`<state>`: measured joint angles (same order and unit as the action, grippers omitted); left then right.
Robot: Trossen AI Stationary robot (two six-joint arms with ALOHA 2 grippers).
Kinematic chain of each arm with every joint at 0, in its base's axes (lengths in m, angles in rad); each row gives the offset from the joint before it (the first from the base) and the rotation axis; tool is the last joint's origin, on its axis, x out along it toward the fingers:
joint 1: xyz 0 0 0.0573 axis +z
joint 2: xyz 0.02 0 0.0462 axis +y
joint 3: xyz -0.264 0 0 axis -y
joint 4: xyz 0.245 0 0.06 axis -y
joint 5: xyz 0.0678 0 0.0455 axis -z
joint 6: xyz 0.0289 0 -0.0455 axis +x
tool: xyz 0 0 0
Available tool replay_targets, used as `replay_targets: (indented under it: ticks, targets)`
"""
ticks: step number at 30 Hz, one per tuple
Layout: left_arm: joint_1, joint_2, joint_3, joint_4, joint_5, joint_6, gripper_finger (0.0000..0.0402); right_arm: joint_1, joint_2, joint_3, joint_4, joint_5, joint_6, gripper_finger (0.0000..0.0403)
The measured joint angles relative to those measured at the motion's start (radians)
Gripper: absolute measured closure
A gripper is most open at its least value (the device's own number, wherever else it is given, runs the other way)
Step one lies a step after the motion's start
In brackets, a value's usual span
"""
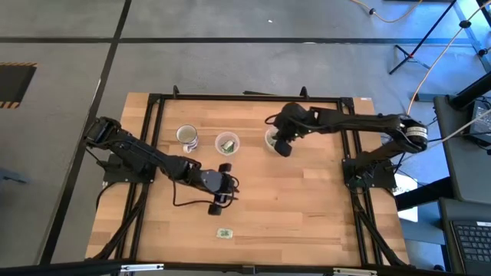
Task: Pick and place items into bin
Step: Put the white stevia packet into the right transparent bin
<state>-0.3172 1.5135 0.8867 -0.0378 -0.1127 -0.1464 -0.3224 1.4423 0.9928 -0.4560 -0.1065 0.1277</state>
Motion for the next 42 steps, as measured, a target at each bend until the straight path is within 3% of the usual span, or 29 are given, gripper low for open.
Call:
replay_targets:
  ticks: [10, 17, 28, 37, 42]
  targets:
    - [-0.003, 0.0, 0.0, -0.02, 0.001, -0.008, 0.03, -0.02, 0.081, 0.0, -0.03, 0.006, 0.003, 0.0395]
    - [-0.003, 0.0, 0.0, -0.027, 0.003, -0.008, 0.03, -0.025, 0.084, 0.0, -0.054, 0.108, 0.022, 0.0395]
    - [-0.003, 0.0, 0.0, -0.027, 0.006, -0.01, 0.03, -0.044, 0.088, 0.0, -0.117, 0.078, 0.021, 0.0393]
    - [-0.011, 0.0, 0.0, -0.027, 0.204, -0.058, 0.03, -0.044, 0.088, 0.0, -0.115, 0.079, 0.024, 0.0332]
    - [-0.056, 0.001, 0.0, -0.067, 0.209, -0.061, 0.03, -0.044, 0.088, 0.0, -0.113, 0.079, 0.028, 0.0296]
